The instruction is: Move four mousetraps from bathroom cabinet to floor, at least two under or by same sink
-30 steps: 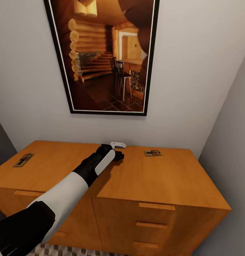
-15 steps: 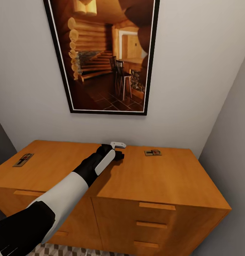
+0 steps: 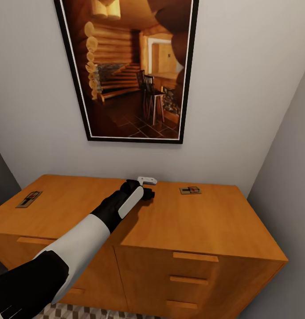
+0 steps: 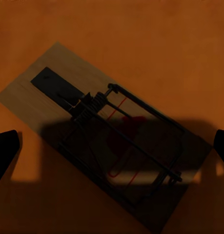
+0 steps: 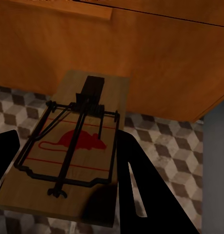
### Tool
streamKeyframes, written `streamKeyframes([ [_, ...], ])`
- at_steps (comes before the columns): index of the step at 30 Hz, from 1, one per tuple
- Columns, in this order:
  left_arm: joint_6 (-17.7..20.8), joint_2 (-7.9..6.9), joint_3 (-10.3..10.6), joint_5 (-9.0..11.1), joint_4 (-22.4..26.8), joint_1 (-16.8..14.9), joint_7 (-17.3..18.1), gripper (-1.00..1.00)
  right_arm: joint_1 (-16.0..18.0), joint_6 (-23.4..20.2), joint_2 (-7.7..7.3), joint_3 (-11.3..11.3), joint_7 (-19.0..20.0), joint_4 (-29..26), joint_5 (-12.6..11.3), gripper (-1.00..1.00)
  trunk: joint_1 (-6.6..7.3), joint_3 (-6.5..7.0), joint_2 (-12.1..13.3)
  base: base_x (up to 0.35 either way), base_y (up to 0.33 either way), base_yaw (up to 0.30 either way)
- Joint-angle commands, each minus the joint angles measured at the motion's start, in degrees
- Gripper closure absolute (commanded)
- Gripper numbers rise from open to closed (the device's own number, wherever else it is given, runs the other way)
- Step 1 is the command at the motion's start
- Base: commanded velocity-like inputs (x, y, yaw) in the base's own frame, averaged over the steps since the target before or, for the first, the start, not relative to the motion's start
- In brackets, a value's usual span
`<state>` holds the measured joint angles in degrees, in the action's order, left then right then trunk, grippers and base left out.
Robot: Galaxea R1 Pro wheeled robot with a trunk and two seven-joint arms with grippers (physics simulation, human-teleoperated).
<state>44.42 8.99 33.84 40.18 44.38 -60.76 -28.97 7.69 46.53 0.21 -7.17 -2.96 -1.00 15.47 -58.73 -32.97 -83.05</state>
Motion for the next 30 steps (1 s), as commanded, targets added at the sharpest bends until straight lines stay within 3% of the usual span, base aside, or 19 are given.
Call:
streamKeyframes([
  [1,0.07,-0.03,0.18,0.6,0.04,-0.06,-0.56,-1.0,0.03,0.14,0.02,-0.39,-0.29,0.03,0.6,1.0,0.0,-0.06,-0.03,0.0,0.0,0.0],
  [23,0.14,-0.03,0.18,0.6,-0.04,-0.06,-0.5,-1.0,0.03,0.14,0.05,-0.39,-0.29,0.03,0.6,1.0,0.0,-0.06,-0.03,0.0,0.0,0.0],
  [24,0.14,-0.03,0.18,0.6,-0.02,-0.06,-0.49,1.0,0.04,0.14,0.05,-0.39,-0.29,0.03,0.57,1.0,0.0,-0.06,-0.03,0.0,0.0,0.0],
  [30,0.14,-0.03,0.18,0.6,0.08,-0.06,-0.48,1.0,0.05,0.14,0.05,-0.39,-0.29,0.03,0.59,1.0,0.0,-0.06,-0.03,0.0,0.0,0.0],
])
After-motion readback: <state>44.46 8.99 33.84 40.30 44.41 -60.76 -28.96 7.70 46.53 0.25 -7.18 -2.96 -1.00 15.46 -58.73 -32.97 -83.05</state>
